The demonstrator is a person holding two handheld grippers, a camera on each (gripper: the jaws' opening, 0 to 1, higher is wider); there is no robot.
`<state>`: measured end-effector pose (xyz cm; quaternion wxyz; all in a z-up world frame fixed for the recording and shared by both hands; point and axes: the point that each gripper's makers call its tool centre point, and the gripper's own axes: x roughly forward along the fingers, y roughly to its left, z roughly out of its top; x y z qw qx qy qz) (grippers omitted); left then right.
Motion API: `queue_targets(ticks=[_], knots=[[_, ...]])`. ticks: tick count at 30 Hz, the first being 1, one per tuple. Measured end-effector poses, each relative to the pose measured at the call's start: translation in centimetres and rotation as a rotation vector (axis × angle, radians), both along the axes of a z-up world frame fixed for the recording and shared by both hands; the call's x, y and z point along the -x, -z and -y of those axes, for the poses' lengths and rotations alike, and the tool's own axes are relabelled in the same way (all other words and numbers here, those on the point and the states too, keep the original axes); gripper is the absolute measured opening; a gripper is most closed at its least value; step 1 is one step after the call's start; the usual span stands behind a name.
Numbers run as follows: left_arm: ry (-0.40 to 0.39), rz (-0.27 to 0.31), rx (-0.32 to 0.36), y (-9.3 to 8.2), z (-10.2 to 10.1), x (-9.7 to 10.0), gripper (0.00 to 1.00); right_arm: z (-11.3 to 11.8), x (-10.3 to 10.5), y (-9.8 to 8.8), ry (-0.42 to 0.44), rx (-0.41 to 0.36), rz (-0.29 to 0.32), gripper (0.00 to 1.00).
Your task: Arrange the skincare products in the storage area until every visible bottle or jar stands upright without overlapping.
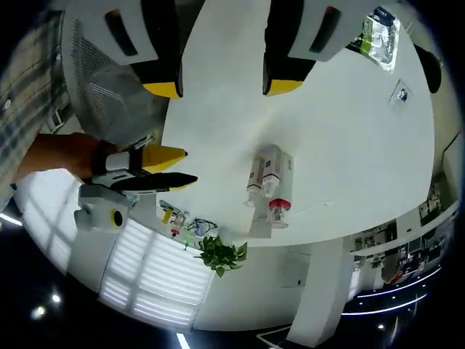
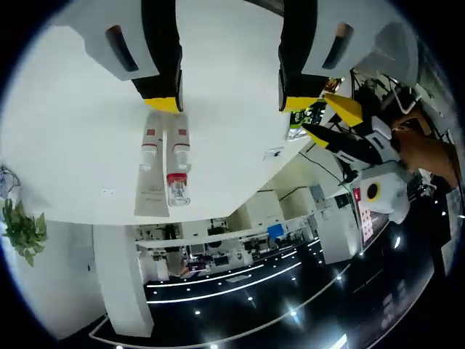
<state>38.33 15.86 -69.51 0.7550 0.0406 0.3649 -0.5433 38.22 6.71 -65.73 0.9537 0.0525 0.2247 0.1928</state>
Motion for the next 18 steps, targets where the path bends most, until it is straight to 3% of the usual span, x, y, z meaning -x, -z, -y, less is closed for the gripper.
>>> queue_targets(ticks=[3, 9, 11, 14, 18], knots=[[0.041, 0.001, -0.001, 0.2, 2.9, -0.1, 0.47, -0.1, 1.9, -0.6, -0.001, 0.013, 0.003, 0.52], [0.042, -0.031, 0.028, 0.0, 6.3, -0.1, 0.47, 0.7, 4.2, -1.9, 0.039, 0.002, 0.038, 0.54], [0.059, -0.026, 0.017, 0.0, 6.8, 0.2, 0.47, 1.1, 4.6, -1.9, 0.048, -0.005, 0.051, 0.55], [0.091, 0.047, 0.016, -1.4, 7.4, 0.3, 0.47, 1.7, 5.0, -1.2, 0.057, 0.015, 0.052, 0.56], [0.046, 0.060, 0.028, -2.3, 6.6, -0.2, 0.49, 1.9, 5.1, -0.6, 0.058, 0.024, 0.052, 0.58]])
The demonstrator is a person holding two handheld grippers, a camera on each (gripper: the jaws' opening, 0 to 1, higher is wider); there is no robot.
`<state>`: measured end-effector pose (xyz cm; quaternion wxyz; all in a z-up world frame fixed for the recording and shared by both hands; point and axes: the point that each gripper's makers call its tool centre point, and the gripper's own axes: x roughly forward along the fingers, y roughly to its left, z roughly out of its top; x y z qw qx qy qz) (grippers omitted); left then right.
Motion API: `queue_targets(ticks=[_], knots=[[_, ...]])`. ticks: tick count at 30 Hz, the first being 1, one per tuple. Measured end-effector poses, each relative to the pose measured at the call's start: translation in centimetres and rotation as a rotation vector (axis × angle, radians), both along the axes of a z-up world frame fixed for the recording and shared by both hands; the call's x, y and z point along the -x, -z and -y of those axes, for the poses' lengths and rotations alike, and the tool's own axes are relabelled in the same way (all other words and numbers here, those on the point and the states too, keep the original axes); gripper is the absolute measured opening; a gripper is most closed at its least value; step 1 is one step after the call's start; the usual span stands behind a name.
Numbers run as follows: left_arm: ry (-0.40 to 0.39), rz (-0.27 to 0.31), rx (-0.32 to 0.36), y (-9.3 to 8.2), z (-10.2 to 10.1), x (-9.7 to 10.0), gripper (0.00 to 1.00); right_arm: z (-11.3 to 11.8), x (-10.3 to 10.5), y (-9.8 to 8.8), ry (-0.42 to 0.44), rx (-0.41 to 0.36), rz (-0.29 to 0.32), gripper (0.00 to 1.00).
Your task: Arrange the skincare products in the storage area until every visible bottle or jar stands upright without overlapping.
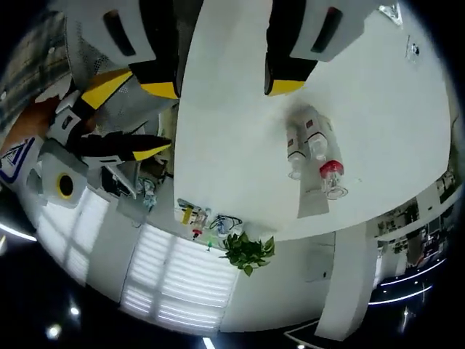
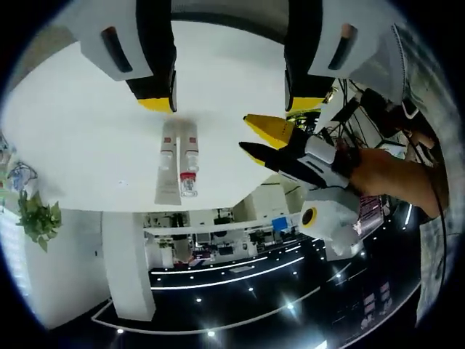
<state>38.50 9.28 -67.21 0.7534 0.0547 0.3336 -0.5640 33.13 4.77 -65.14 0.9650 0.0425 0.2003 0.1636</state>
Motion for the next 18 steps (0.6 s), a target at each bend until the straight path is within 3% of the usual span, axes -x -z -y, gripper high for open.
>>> queue_targets(ticks=[4, 7, 12, 15, 16, 18], knots=[[-0.062, 0.010, -0.029, 0.2, -2.4, -0.9, 0.50, -1.4, 0.1, 0.2, -0.052, 0.022, 0.005, 0.58], [-0.158, 0.020, -0.030, -0.1, -5.1, -2.3, 0.55, -1.9, 0.1, 0.6, -0.077, 0.041, -0.003, 0.58], [-0.260, 0.034, -0.054, 0.3, -9.2, -4.1, 0.59, -2.6, -0.8, 0.8, -0.074, 0.049, -0.015, 0.57], [-0.325, 0.026, -0.096, 1.2, -12.1, -4.7, 0.60, -2.0, -0.8, 2.1, -0.066, 0.174, -0.062, 0.54], [-0.336, 0.024, -0.113, 1.7, -12.9, -4.9, 0.61, -2.3, -1.1, 1.8, -0.079, 0.196, -0.027, 0.52], [-0.376, 0.011, -0.145, 3.0, -14.8, -5.6, 0.62, -3.1, -1.2, 1.8, -0.096, 0.196, -0.013, 0.50]])
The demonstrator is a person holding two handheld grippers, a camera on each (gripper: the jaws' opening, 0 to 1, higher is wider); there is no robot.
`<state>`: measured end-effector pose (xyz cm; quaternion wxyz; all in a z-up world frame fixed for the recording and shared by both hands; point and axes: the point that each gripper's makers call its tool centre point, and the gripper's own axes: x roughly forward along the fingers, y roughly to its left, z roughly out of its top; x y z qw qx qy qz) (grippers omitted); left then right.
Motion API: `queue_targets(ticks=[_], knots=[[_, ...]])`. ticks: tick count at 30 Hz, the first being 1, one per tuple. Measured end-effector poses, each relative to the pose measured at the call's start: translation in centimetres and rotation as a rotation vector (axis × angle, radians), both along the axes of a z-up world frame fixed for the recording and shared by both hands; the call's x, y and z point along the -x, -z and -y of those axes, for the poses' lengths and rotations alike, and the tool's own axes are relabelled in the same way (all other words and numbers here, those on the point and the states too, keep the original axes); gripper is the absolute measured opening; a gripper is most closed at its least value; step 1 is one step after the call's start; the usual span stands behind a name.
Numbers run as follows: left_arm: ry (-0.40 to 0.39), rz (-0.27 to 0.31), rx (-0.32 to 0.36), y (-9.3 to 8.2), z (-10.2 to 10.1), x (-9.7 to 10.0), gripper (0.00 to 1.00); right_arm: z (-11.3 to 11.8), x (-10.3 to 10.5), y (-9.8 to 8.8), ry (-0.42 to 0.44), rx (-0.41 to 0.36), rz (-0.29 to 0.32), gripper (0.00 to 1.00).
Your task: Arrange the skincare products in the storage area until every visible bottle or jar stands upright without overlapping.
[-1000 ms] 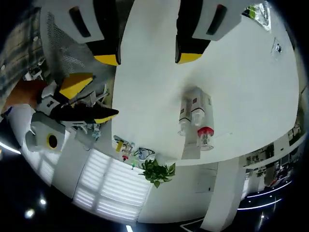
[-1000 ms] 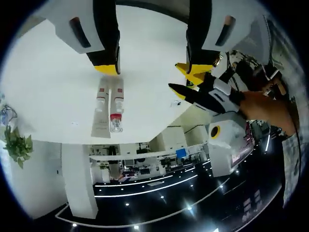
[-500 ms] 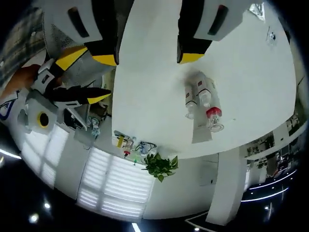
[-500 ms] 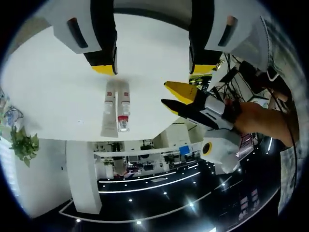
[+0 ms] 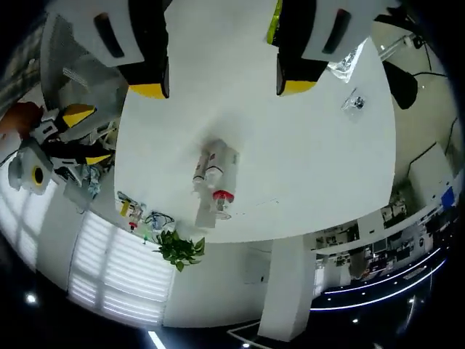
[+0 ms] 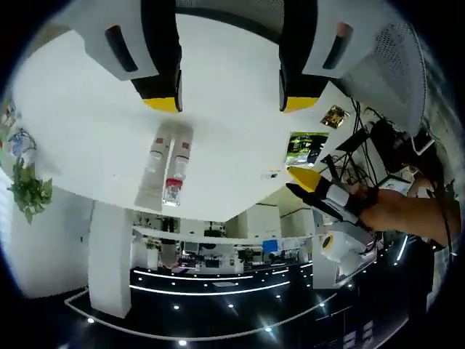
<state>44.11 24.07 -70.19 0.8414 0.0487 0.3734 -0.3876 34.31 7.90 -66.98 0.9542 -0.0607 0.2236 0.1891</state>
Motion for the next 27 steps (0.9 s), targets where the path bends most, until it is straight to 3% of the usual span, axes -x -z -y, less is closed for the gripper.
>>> queue_targets(ticks=[5, 10, 16, 24, 27], knots=[[-0.086, -0.058, -0.015, 3.2, -2.9, -1.5, 0.62, 0.5, 0.5, 1.3, 0.019, 0.107, -0.010, 0.50], [-0.124, -0.077, -0.003, 5.0, -3.4, -2.5, 0.64, -0.3, 0.1, 1.7, -0.007, 0.155, 0.001, 0.50], [-0.167, -0.118, -0.018, 6.9, -3.8, -1.2, 0.68, -0.4, 0.1, 2.9, -0.029, 0.226, -0.024, 0.49], [-0.336, -0.155, -0.098, 10.2, -8.2, -0.7, 0.78, -0.9, 0.3, 3.3, -0.059, 0.253, -0.024, 0.47], [-0.345, -0.157, -0.126, 10.8, -8.7, -1.0, 0.79, -1.2, 0.5, 3.8, -0.086, 0.266, -0.041, 0.46]])
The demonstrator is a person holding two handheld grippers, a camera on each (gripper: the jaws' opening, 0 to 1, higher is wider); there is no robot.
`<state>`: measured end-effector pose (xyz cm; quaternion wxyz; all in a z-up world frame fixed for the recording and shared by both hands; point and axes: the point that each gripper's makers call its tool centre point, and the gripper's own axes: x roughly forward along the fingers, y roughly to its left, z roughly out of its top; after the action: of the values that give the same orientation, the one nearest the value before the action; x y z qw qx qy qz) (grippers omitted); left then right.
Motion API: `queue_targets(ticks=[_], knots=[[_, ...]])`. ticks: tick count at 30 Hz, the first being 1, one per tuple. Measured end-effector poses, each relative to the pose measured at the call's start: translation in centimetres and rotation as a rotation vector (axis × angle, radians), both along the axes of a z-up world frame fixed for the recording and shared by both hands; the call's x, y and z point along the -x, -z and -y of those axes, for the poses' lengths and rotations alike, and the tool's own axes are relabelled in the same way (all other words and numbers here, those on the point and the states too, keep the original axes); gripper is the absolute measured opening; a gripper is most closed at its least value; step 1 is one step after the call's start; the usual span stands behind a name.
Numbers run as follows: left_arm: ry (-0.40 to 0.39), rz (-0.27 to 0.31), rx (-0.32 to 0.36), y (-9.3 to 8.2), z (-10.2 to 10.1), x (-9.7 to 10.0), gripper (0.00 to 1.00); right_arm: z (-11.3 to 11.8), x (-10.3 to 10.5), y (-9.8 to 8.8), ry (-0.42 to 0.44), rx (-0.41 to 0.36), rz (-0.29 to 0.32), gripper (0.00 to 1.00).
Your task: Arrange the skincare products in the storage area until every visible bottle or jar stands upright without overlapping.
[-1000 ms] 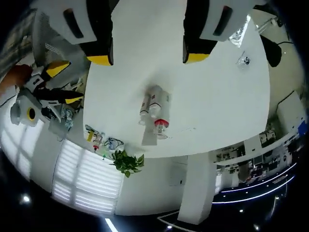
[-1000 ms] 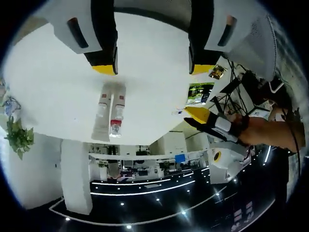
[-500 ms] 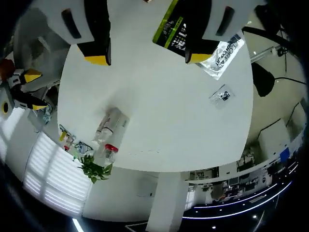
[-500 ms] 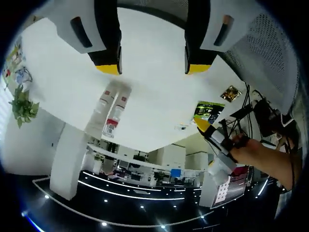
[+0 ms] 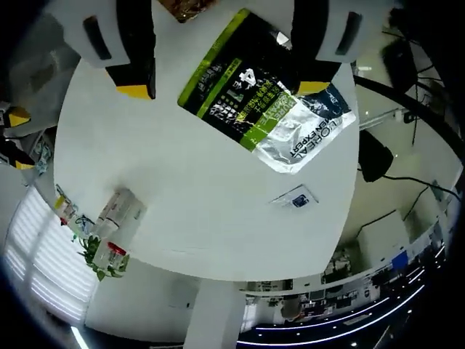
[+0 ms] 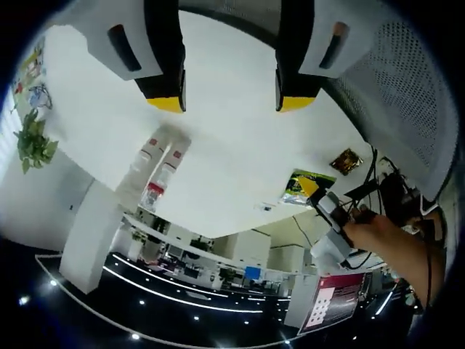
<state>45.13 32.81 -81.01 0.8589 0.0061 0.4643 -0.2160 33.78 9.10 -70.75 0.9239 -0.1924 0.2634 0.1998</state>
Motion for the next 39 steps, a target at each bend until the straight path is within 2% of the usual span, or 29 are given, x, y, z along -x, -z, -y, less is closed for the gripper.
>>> queue_targets(ticks=[4, 5, 7, 8, 11, 13, 14, 16, 17, 18, 21, 25, 29, 31, 34, 35, 39], knots=[[-0.016, 0.019, 0.036, -0.3, 1.5, -0.9, 0.84, 0.0, 0.1, 0.3, -0.007, 0.004, -0.010, 0.46], [-0.056, 0.025, 0.012, -0.3, 1.2, -1.4, 0.86, 0.0, 0.1, 0.3, -0.007, 0.005, -0.012, 0.46], [-0.128, 0.094, -0.044, -0.8, -0.1, -2.6, 0.98, 0.0, 0.2, 0.4, -0.011, 0.009, -0.016, 0.46], [-0.186, 0.116, -0.053, -1.1, -0.7, -3.1, 1.00, 0.0, 0.2, 0.4, -0.014, 0.012, -0.015, 0.46], [-0.266, 0.112, -0.060, -1.1, -1.5, -3.7, 1.00, 0.1, 0.1, 0.4, -0.013, 0.014, -0.013, 0.45], [-0.325, 0.059, -0.093, -0.2, -2.5, -3.6, 1.00, 0.4, 0.1, 0.4, -0.009, 0.034, -0.008, 0.44], [-0.338, 0.045, -0.113, 0.2, -3.1, -3.7, 1.00, 0.6, 0.1, 0.3, -0.010, 0.050, -0.002, 0.42], [-0.351, 0.054, -0.118, 0.5, -3.4, -4.2, 1.00, 0.6, 0.1, 0.2, -0.008, 0.047, 0.004, 0.41], [-0.365, 0.007, -0.130, 1.1, -3.7, -3.9, 1.00, 0.5, 0.0, 0.1, -0.009, 0.045, 0.011, 0.41], [-0.374, -0.004, -0.139, 1.2, -3.9, -3.9, 1.00, 0.5, 0.0, 0.1, -0.009, 0.046, 0.017, 0.41], [-0.399, 0.002, -0.102, 0.9, -3.4, -4.5, 1.00, 0.6, -0.1, 0.3, -0.007, 0.061, 0.015, 0.41], [-0.415, -0.024, -0.107, 1.5, -3.3, -4.6, 1.00, 0.7, -0.2, 0.4, -0.002, 0.066, 0.019, 0.40], [-0.399, 0.001, -0.134, 1.6, -3.2, -4.9, 1.00, 1.0, -0.1, 0.6, 0.001, 0.085, 0.015, 0.40], [-0.355, 0.015, -0.134, 1.6, -2.5, -5.1, 1.00, 1.1, -0.1, 0.6, 0.004, 0.088, 0.019, 0.40], [-0.235, 0.019, -0.162, 1.7, -0.7, -4.9, 1.00, 1.2, -0.1, 0.5, 0.004, 0.097, 0.023, 0.39], [-0.223, 0.038, -0.138, 1.6, 0.0, -5.2, 1.00, 1.1, -0.1, 0.7, -0.001, 0.101, 0.019, 0.39], [-0.072, 0.049, -0.129, 1.6, 2.8, -4.6, 1.00, 0.9, 0.0, 0.8, -0.016, 0.110, 0.018, 0.39]])
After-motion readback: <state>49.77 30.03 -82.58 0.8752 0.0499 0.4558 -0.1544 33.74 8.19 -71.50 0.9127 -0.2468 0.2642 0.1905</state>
